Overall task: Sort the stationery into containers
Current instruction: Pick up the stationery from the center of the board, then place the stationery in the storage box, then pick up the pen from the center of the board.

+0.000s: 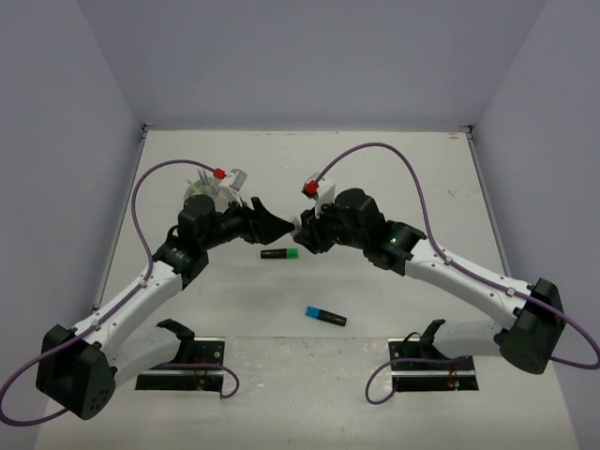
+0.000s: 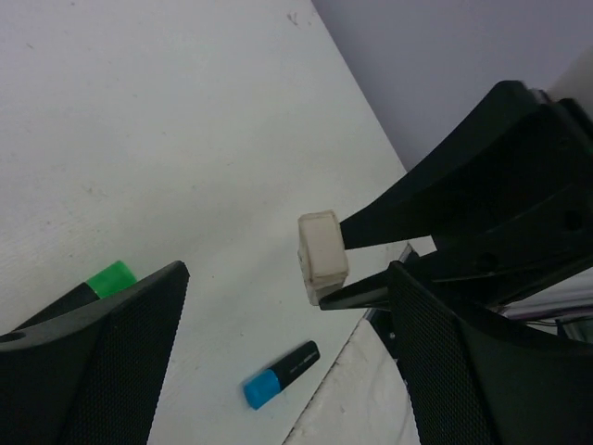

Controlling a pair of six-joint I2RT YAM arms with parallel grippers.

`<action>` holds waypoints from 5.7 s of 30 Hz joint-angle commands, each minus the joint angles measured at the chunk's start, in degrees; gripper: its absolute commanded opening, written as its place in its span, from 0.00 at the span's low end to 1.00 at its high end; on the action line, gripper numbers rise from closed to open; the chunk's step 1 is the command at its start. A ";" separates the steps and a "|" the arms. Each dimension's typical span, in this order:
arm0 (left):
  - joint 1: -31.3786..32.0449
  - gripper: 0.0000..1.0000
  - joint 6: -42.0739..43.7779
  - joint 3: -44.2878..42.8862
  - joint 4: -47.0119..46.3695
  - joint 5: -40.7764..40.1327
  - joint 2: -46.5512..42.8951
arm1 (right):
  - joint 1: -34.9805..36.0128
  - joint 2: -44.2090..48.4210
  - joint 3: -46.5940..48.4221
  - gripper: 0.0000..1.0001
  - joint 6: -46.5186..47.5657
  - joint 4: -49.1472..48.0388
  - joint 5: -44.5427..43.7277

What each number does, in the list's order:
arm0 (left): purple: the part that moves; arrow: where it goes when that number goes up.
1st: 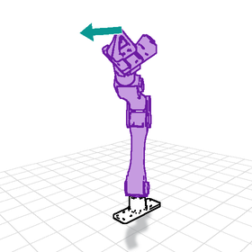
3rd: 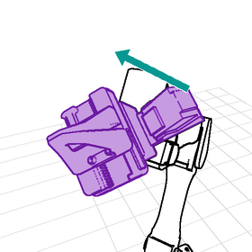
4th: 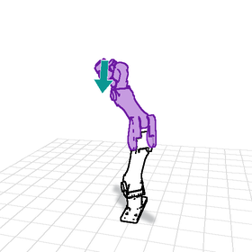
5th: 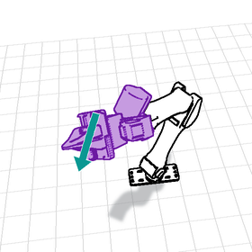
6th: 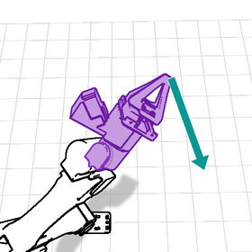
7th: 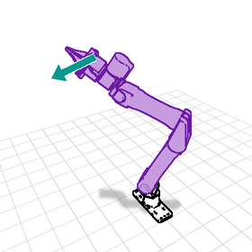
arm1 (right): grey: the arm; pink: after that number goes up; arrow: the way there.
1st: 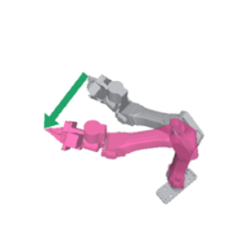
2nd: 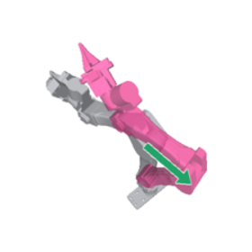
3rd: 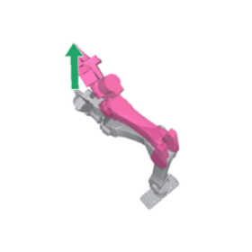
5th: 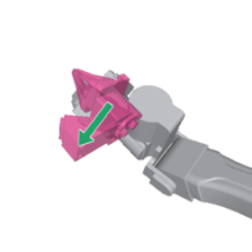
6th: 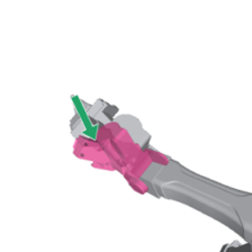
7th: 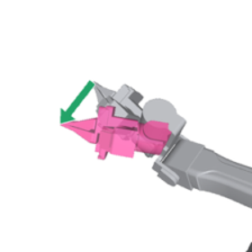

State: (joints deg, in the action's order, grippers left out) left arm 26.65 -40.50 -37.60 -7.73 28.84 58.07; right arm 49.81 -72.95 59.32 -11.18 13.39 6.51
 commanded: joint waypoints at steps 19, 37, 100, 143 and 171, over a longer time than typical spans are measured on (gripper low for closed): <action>2.00 0.00 -3.64 -1.18 -9.33 3.07 1.59 | 1.56 1.75 1.86 0.07 -3.78 -6.78 1.55; -19.21 0.00 3.38 -12.08 24.55 -31.86 -4.96 | -3.76 8.54 -6.70 0.99 -5.91 -4.86 -6.78; -32.63 0.00 -4.45 -6.73 -0.13 -38.25 10.45 | -5.51 5.96 -7.05 0.99 -4.73 -2.84 0.41; -31.02 1.00 18.85 -11.27 31.90 -11.91 -18.05 | 14.87 -25.50 3.52 0.64 1.05 32.98 -3.35; -14.90 1.00 -3.32 5.23 -3.30 9.54 -17.89 | 14.71 -0.28 -1.31 0.00 -2.45 -1.33 -16.27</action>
State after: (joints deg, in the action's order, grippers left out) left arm 1.57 -36.95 -34.86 3.00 42.42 38.10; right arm 64.80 -79.96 58.24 -10.48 26.59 -5.65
